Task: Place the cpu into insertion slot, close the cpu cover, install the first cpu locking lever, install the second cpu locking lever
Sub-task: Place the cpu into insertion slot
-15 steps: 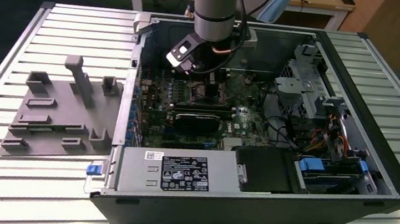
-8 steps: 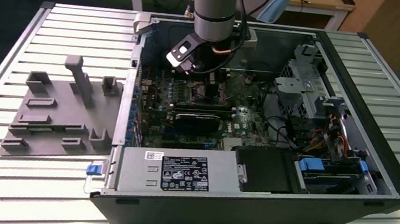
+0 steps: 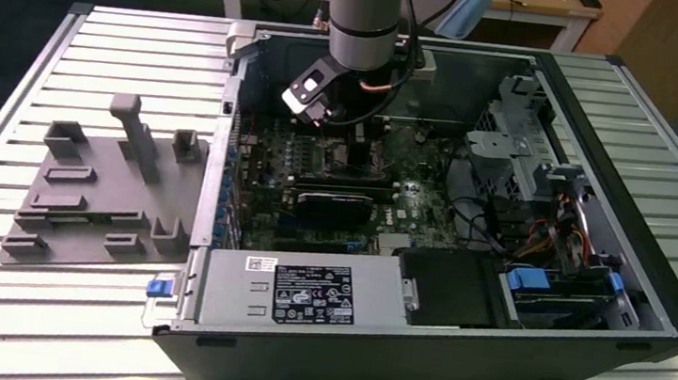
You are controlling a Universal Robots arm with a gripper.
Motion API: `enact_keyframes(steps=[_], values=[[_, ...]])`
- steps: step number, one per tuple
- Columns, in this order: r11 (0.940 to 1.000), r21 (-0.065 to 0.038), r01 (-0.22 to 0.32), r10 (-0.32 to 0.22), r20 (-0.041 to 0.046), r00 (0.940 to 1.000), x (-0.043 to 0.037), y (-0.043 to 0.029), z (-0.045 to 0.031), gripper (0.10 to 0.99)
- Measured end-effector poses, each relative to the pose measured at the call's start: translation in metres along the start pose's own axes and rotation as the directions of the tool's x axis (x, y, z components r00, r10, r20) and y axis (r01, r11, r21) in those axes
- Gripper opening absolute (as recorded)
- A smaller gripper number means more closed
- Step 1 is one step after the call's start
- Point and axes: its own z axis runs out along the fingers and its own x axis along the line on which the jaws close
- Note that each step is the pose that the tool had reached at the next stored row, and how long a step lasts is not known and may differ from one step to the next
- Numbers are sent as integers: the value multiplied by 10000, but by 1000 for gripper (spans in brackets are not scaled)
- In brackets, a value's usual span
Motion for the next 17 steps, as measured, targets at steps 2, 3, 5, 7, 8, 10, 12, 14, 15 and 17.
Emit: enact_keyframes(steps=[2,3,5,7,8,10,12,14,15,17], values=[[10000,0,0,0,1,10000,0,0,0,612],[10000,0,0,0,0,10000,0,0,-1,612],[10000,-1,0,0,-1,10000,0,2,-17,612],[10000,0,0,0,0,10000,-1,4,-45,612],[10000,-1,-1,1,-1,10000,-1,5,-60,612],[10000,-1,0,0,0,10000,-2,9,-98,612],[10000,-1,0,0,-1,10000,-3,13,-141,612],[10000,1,0,0,1,10000,-4,17,-183,612],[10000,1,0,0,1,10000,-4,18,-196,612],[10000,-2,0,0,-3,10000,-4,18,-197,612]])
